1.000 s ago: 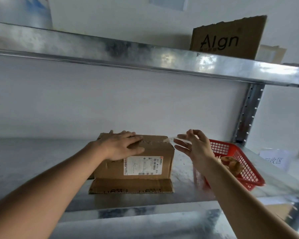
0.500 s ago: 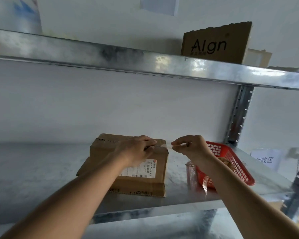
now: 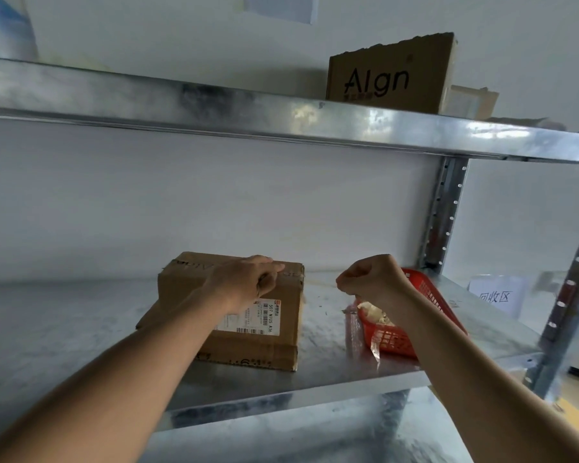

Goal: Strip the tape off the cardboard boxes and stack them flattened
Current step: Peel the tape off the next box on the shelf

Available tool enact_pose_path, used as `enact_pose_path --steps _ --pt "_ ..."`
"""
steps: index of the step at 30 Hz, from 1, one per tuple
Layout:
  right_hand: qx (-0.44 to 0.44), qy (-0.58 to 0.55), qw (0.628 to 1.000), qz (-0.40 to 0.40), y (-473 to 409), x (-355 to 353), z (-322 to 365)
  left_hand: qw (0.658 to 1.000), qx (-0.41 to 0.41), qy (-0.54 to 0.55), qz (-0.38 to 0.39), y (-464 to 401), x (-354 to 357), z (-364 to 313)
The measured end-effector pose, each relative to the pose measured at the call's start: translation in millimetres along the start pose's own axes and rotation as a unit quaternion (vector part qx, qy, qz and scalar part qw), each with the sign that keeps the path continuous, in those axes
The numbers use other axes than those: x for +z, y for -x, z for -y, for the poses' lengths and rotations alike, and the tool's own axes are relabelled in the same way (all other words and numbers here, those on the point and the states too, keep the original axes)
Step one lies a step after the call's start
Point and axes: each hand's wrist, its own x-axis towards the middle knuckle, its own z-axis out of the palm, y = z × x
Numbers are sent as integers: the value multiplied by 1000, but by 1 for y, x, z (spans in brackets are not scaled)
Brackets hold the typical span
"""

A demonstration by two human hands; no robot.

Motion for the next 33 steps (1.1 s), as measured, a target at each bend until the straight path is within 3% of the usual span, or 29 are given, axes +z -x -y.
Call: enact_pose_path --steps 7,15,17,20,26,29,33 --pt "-2 3 1000 -29 5 4 4 1000 -9 -4 -13 -3 4 -5" --pt "-26 21 996 83 10 19 -1 999 -13 -21 -32 0 3 -11" --pt "-56 -22 996 62 8 21 -6 999 0 -7 -34 3 4 -10" --pt "-138 20 990 -1 2 24 -6 999 13 8 -41 5 4 -10" --pt "-129 -21 991 10 -7 41 -9 999 -15 28 -36 2 4 -11" --pt "-109 -27 993 -32 -8 50 -8 999 -15 31 -38 2 5 -10" --pt "-145 -1 988 -43 -4 59 0 999 -19 25 -17 0 5 -9"
